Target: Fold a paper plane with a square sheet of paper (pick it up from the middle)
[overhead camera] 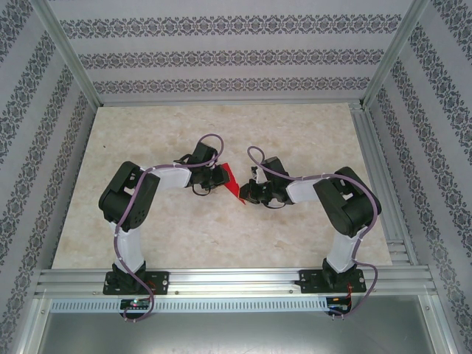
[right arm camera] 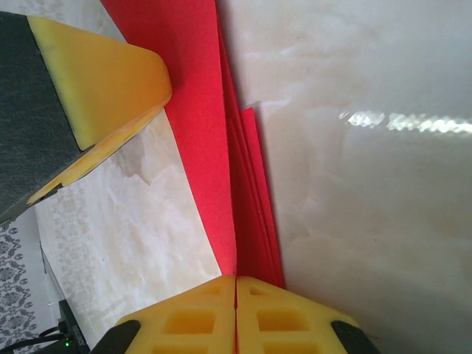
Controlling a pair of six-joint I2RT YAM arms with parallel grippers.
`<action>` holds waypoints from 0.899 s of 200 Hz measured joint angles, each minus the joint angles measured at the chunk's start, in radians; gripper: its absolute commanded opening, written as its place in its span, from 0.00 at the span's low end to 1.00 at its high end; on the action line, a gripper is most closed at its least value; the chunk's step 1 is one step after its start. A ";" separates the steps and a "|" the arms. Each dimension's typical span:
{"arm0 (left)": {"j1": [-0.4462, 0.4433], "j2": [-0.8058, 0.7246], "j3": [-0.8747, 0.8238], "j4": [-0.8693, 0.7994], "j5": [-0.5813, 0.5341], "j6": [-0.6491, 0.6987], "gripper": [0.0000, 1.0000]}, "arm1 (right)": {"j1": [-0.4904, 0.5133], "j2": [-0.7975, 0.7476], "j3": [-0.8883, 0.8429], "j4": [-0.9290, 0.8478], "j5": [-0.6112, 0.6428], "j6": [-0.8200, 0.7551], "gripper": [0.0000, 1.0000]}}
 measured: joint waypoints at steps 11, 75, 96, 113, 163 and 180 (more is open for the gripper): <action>0.000 0.000 0.000 0.000 0.000 0.000 0.20 | 0.000 0.000 0.000 0.000 0.000 -0.001 0.09; 0.000 0.000 0.002 -0.003 0.000 0.000 0.20 | -0.007 -0.062 -0.018 -0.057 0.016 -0.022 0.08; 0.000 0.001 0.003 -0.005 0.002 0.000 0.20 | -0.006 -0.060 -0.027 -0.055 0.023 -0.021 0.06; -0.003 0.001 0.003 -0.007 0.004 0.000 0.20 | -0.007 -0.047 -0.030 -0.051 0.023 -0.021 0.04; -0.005 0.006 0.018 -0.028 0.005 0.000 0.20 | -0.007 -0.053 -0.027 -0.074 0.032 -0.034 0.14; -0.005 0.008 0.022 -0.035 0.004 0.000 0.20 | -0.006 -0.097 -0.027 -0.130 0.057 -0.052 0.20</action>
